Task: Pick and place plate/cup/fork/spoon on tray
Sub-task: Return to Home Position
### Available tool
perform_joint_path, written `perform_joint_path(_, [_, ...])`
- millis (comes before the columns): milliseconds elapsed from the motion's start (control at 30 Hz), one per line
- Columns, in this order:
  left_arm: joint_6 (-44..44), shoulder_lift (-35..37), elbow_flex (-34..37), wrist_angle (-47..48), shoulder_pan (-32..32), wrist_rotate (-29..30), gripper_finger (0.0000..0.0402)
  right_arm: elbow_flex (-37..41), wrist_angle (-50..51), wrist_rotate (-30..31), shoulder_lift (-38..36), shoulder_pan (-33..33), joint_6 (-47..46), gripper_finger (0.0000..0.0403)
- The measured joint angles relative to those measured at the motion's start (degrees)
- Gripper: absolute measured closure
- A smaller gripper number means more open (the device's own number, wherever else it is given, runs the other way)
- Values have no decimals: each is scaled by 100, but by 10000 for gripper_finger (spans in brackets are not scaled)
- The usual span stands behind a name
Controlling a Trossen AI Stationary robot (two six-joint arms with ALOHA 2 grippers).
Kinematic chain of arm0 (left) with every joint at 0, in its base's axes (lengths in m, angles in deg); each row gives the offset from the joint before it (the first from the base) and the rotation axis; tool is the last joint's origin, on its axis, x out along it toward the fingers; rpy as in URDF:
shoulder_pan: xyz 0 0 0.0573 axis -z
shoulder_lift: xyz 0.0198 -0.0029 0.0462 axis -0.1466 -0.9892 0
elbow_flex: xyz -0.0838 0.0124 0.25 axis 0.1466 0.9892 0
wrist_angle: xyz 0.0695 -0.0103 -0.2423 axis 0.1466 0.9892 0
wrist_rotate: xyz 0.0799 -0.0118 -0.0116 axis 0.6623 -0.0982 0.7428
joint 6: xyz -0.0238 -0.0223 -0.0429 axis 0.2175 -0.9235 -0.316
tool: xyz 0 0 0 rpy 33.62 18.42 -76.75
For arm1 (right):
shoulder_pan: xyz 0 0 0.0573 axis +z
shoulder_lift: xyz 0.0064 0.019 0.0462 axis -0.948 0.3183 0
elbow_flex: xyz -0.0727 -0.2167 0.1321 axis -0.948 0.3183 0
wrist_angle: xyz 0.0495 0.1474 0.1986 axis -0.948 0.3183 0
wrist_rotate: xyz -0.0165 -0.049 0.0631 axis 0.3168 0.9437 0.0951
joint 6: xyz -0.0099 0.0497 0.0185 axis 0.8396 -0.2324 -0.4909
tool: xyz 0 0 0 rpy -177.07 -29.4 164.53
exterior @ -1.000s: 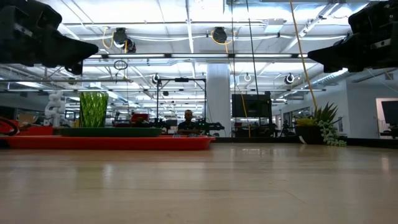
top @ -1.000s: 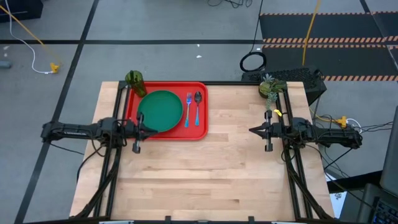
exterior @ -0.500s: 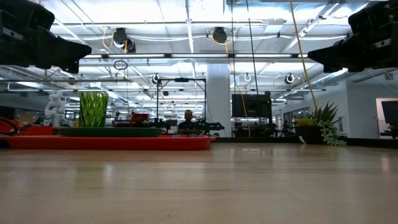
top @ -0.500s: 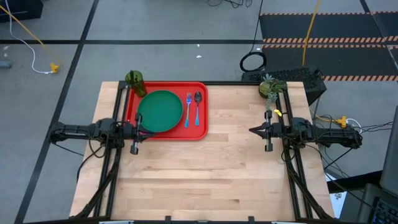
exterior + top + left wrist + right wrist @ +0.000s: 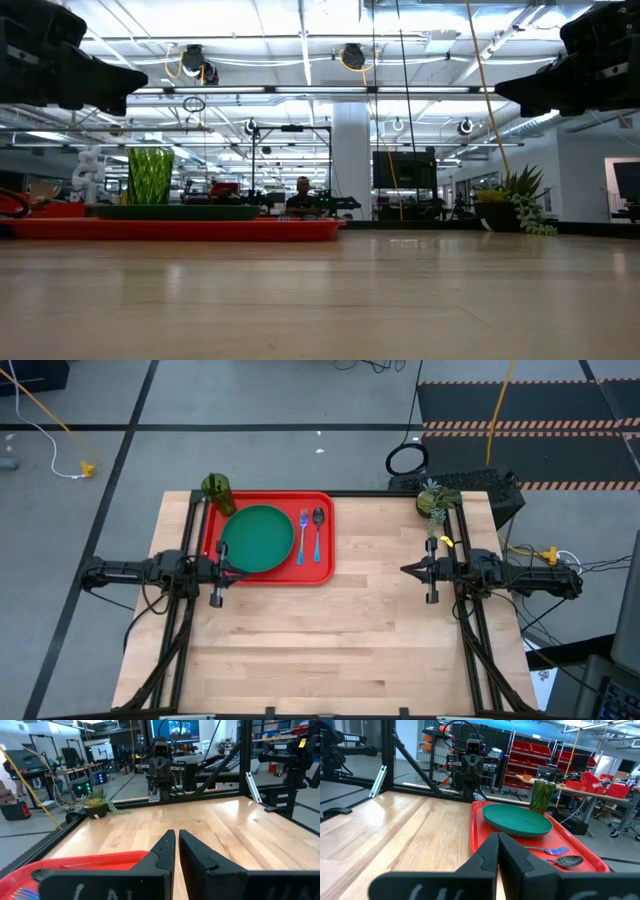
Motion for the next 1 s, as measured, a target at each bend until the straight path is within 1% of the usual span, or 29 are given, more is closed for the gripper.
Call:
perform_joint_path(233, [269,-22,0,-4,0,118,376,0,1,0,0,0,0,403])
perform_joint_path(1000, [269,-22,2,-14,0,125,376,0,1,0,-1,0,2,403])
